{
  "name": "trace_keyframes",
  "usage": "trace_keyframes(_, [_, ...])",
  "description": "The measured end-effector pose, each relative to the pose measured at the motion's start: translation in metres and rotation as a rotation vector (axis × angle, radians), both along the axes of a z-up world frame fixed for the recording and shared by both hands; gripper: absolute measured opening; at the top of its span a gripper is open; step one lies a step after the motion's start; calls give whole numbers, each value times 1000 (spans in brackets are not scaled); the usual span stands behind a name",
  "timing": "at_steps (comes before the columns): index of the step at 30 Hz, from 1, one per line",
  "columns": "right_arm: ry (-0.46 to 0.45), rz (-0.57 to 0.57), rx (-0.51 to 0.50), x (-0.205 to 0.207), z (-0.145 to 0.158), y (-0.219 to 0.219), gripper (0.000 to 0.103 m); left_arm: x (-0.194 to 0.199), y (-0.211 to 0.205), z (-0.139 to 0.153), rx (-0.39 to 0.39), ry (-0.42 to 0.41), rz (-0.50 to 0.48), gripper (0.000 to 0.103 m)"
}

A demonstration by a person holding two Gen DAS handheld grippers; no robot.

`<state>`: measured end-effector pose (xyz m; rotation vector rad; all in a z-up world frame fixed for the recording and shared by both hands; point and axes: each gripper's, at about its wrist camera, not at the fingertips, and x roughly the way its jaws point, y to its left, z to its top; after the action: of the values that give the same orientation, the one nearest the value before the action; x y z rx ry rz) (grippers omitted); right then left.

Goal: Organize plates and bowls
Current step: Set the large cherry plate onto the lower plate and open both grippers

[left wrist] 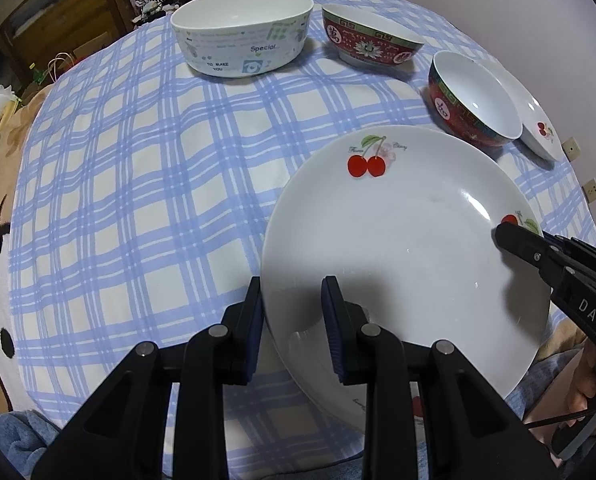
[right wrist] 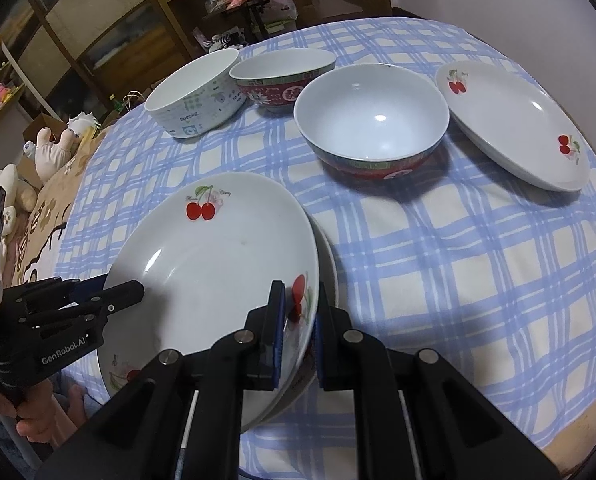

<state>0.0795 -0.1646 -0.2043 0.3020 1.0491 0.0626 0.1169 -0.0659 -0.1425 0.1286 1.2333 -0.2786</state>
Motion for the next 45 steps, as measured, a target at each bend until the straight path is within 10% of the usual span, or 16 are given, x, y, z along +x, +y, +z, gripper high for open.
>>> trace_keyframes(45, [15, -4, -18, 4, -5, 3, 16, 2, -4, -9, 42, 8, -27, 29])
